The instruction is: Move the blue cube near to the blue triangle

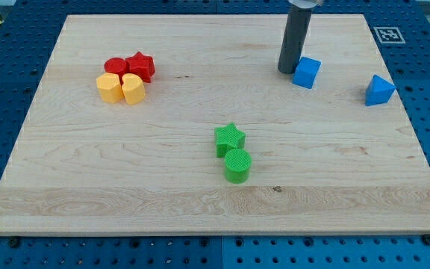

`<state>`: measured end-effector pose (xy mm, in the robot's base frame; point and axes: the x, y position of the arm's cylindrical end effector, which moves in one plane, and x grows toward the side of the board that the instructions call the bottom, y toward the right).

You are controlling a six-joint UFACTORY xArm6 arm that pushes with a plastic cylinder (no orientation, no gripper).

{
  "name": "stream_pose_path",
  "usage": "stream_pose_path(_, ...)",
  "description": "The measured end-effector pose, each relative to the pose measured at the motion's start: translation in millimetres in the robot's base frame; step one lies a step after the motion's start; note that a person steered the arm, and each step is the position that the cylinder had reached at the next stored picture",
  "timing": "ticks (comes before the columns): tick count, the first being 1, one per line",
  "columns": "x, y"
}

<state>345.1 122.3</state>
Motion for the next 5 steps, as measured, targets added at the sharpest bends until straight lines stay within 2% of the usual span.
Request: stream_pose_path(5, 18, 50)
